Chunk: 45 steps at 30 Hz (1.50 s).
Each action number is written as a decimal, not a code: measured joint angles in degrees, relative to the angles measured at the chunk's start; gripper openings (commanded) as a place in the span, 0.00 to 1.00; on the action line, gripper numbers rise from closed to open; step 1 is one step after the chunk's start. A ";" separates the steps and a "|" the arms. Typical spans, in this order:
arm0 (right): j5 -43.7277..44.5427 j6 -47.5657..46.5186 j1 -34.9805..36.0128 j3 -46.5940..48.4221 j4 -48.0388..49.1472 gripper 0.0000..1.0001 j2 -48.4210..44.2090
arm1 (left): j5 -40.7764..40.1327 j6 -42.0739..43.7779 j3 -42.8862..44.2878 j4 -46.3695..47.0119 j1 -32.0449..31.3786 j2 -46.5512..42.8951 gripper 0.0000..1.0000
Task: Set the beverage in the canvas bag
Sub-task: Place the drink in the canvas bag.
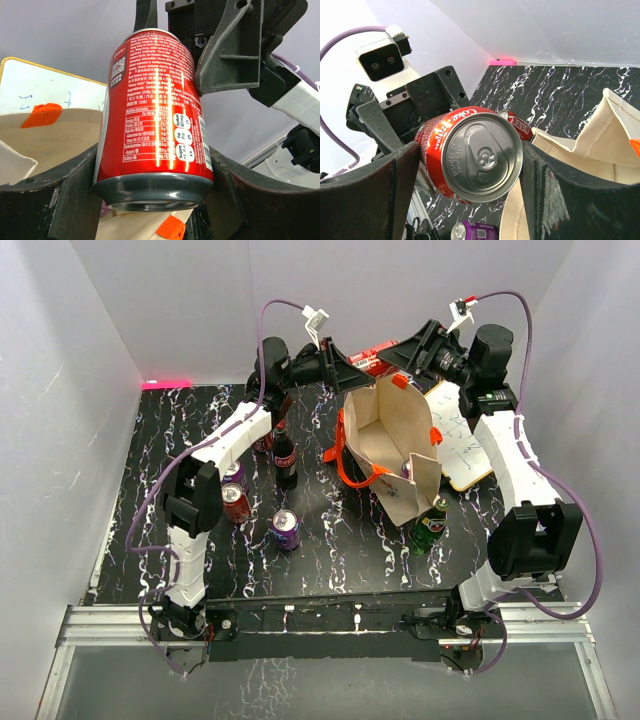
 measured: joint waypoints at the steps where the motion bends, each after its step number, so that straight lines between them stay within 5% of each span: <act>1: 0.07 -0.13 -0.02 0.00 -0.09 0.08 -0.02 | 0.00 0.00 0.00 0.13 -0.04 0.09 0.46; 6: 0.50 -0.74 -0.20 0.04 -1.36 0.08 -0.09 | 0.24 -0.07 0.00 0.72 -0.26 0.83 0.57; 10: 0.55 -0.85 -0.28 0.42 -1.70 0.08 -0.09 | 0.22 0.11 0.02 0.79 -0.35 0.85 0.55; 18: 0.22 -2.38 -0.48 0.55 -2.10 0.08 -0.09 | 0.96 2.25 0.57 0.59 -0.63 1.70 0.00; 22: 0.15 -2.64 -0.72 0.55 -2.45 0.16 -0.09 | 1.16 2.95 0.57 0.28 -1.01 1.79 0.00; 29: 0.48 -0.85 -0.96 -0.04 0.90 0.48 -0.09 | -0.28 2.97 0.55 1.75 -1.49 1.79 0.00; 45: 2.51 3.02 -1.27 -1.31 4.96 0.71 -0.09 | -1.09 1.03 4.35 4.37 -1.49 4.61 0.00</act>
